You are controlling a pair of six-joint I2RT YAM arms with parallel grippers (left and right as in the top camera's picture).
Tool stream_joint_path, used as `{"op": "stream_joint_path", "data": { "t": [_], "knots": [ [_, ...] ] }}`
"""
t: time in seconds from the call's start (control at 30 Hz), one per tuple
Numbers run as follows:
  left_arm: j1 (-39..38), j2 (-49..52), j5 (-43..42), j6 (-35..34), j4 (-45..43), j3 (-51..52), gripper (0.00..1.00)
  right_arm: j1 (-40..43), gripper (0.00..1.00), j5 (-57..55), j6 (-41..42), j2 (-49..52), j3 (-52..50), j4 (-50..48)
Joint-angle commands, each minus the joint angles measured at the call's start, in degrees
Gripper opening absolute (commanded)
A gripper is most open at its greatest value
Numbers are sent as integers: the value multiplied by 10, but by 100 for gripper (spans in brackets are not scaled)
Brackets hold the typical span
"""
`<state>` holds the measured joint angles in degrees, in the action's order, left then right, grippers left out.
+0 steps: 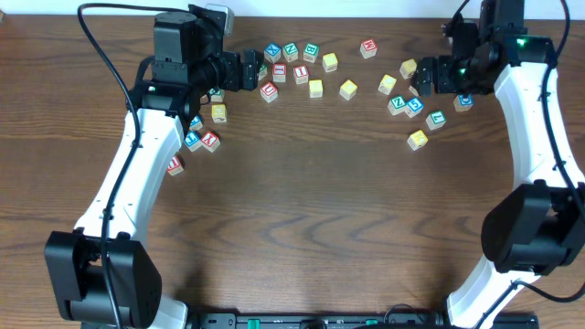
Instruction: Spell out AI2
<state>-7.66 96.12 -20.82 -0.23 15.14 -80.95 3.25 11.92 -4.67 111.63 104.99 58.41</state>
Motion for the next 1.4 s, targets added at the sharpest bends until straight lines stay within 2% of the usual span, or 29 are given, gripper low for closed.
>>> {"op": "stream_joint_path", "data": {
  "t": [0.0,0.1,0.17,0.33,0.5,0.7,0.8,0.97,1.13,1.3,1.37],
  "knots": [
    [-1,-10,6,7,-1,-18,98,-5,99,7,-7,2,17,-11],
    [-1,-10,22,10,14,-18,98,-7,99,4,-31,10,17,-32],
    [-1,-9,40,10,19,-18,98,-8,93,-5,-72,16,17,-45],
    [-1,-9,40,10,19,-18,98,-19,89,-97,-101,40,17,-93],
    [-1,-9,40,10,20,-18,98,-28,89,-107,-130,82,17,-123],
    [-1,-9,40,10,20,-18,98,-29,74,-107,-170,130,17,-145],
    [-1,-9,40,10,19,-18,98,-29,72,-108,-191,144,17,-163],
    [-1,-9,40,10,20,-18,98,-29,72,-118,-197,160,17,-188],
    [-1,-9,40,10,20,-18,98,-29,66,-118,-196,177,17,-209],
    [-1,-9,39,5,20,-18,98,-29,50,-118,-195,196,17,-214],
    [-1,-9,39,4,19,-18,98,-29,49,-116,-189,198,16,-214]
  ]
}}
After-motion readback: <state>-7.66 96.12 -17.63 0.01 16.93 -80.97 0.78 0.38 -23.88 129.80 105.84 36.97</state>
